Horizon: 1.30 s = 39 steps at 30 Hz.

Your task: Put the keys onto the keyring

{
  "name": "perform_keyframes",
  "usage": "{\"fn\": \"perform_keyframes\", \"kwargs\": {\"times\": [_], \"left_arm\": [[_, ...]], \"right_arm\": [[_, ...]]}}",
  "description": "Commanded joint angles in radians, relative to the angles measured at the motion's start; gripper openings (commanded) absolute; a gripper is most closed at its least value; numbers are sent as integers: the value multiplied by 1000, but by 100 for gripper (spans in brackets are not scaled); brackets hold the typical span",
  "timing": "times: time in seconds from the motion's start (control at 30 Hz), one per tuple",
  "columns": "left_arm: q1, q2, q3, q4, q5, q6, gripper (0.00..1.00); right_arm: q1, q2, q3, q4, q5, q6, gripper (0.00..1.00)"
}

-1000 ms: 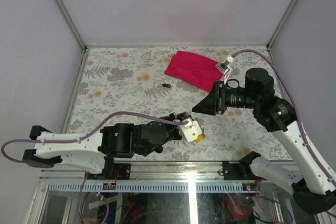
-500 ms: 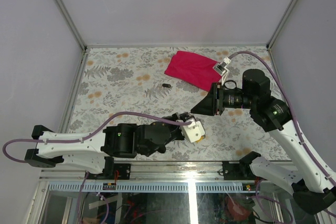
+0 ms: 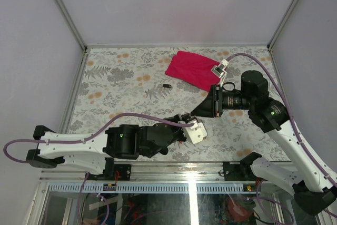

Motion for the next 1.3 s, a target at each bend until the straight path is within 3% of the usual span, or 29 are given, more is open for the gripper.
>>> {"fn": "perform_keyframes", "kwargs": {"times": [0.0,0.1,0.23,0.33,0.47,0.63,0.87,1.03,1.27], "left_arm": [[-8,0,46,78,-22,16,0],[-9,0,47,78,-22,11,0],[-10,1,58,51,3,-19,0],[-9,-15,58,32,47,-64,0],[10,-59,42,12,148,-126,0],[118,-123,4,0,358,-169,0],[346,-168,-57,5,797,-219,0],[450,-153,-72,-22,1102,-222,0],[526,-89,-56,-54,1294,-202,0]], "right_arm": [[6,-19,-2,67,-55,27,22],[5,-21,-5,91,-61,29,21],[5,-44,7,117,-38,-27,39],[5,-78,21,106,50,-132,45],[5,-163,-27,150,182,-314,47],[5,-312,-171,352,286,-483,46],[5,-409,-258,438,112,-884,43],[6,-423,-240,302,-7,-1162,42],[6,-336,-171,80,-105,-1448,43]]}}
